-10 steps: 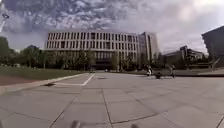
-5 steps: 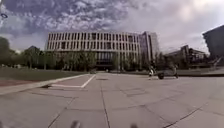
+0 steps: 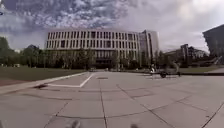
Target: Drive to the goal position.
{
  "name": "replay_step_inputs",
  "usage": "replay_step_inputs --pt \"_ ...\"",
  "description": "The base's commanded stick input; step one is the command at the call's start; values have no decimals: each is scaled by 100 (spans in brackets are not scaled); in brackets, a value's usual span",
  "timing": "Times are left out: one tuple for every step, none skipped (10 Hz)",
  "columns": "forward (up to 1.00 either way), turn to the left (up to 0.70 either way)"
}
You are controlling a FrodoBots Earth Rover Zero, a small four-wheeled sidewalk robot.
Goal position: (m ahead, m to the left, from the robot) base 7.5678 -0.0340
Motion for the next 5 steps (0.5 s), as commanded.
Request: replay_step_inputs --pt "70 0" --pt "70 0" --pt "70 0" --pt "70 0" --pt "70 0"
